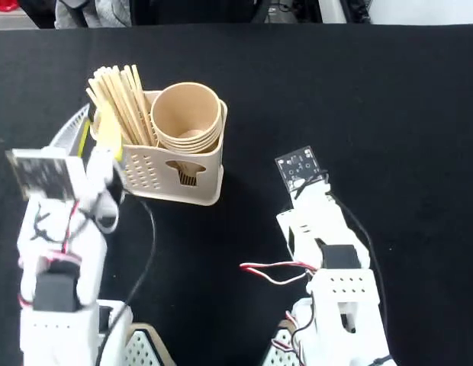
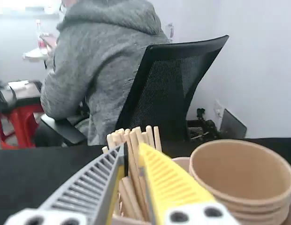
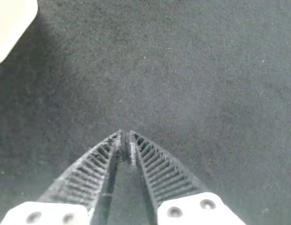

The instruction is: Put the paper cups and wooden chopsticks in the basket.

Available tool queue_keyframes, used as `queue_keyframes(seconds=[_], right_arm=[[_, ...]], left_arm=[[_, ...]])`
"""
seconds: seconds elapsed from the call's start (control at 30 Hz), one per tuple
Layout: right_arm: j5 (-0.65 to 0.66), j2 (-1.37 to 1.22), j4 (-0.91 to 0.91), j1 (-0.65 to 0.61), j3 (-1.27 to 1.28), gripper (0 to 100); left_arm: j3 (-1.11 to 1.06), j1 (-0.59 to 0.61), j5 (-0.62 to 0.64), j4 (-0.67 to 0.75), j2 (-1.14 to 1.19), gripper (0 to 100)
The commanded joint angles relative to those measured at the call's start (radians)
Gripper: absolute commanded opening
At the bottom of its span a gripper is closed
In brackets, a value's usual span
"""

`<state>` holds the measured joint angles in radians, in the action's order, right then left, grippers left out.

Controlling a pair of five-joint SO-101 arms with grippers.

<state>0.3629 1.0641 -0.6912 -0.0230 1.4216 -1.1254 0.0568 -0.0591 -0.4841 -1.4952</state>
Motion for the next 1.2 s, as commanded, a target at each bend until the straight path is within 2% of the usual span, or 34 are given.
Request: queue_keyframes(seconds=[0.0,0.07,0.2,0.37,0.47,0.63,0.8,1.0,1.17], right_arm=[[0.008,0.021,0.018,-0.011,-0.002,1.4],[0.006,0.021,0.018,-0.011,-0.002,1.4],[0.006,0.021,0.018,-0.012,-0.002,1.4],[0.006,0.021,0.018,-0.012,-0.002,1.4],[0.006,0.021,0.018,-0.012,-0.002,1.4],[0.008,0.021,0.015,-0.012,-0.002,1.4],[0.006,0.021,0.014,-0.012,-0.001,1.4],[0.005,0.021,0.011,-0.014,-0.001,1.4],[0.009,0.021,0.017,-0.009,0.013,1.4]], left_arm=[[-0.150,0.027,-0.086,-0.002,-0.250,3],[-0.240,0.077,-0.089,0.000,-0.358,3],[-0.297,0.189,-0.089,-0.038,-0.281,3],[-0.407,0.305,-0.094,-0.158,-0.333,3],[-0.492,0.344,-0.097,-0.183,-0.330,3],[-0.575,0.348,-0.092,-0.216,-0.319,3],[-0.573,0.343,-0.094,-0.436,-0.321,3],[-0.573,0.349,-0.095,-0.766,-0.322,3],[-0.573,0.348,-0.091,-0.784,-0.321,3]])
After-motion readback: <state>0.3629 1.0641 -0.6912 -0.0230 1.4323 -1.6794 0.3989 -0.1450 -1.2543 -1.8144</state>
